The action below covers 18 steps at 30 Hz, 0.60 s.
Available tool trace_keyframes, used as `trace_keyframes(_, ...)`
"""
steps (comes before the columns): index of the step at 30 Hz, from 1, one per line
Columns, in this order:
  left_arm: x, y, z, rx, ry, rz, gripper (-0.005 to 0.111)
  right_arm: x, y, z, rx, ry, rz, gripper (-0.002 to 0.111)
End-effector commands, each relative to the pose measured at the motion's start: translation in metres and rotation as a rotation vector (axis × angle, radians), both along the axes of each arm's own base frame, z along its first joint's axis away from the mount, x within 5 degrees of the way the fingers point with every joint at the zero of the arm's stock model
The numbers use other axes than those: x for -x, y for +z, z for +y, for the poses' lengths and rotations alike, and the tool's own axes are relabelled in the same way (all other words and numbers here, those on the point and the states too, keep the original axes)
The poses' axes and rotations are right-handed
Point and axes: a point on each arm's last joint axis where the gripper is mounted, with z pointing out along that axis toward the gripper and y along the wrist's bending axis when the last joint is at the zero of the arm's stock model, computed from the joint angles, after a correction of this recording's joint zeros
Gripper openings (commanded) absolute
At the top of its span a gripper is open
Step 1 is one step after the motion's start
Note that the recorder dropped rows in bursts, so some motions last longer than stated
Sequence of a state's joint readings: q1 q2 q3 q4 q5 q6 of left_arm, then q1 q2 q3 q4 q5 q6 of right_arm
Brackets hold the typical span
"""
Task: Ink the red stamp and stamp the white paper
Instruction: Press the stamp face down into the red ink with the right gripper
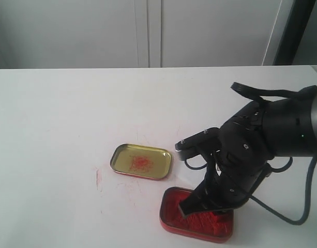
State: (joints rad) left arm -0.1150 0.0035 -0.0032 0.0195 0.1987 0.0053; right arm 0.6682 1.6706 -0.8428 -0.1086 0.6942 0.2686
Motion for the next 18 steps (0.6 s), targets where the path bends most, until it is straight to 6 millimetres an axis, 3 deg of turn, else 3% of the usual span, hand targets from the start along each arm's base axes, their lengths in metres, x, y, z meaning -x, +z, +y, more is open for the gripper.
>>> trace_keyframes(1,0.000,-0.001,0.000,0.001,0.002,-0.004,0.000,0.003,0.006,-0.007,-0.003,-0.023,-0.003,0.000)
trace_keyframes(18,0.000,-0.001,0.000,0.001,0.002,-0.004,0.000,0.006,0.021,-0.008,-0.044,-0.045,-0.044,0.000)
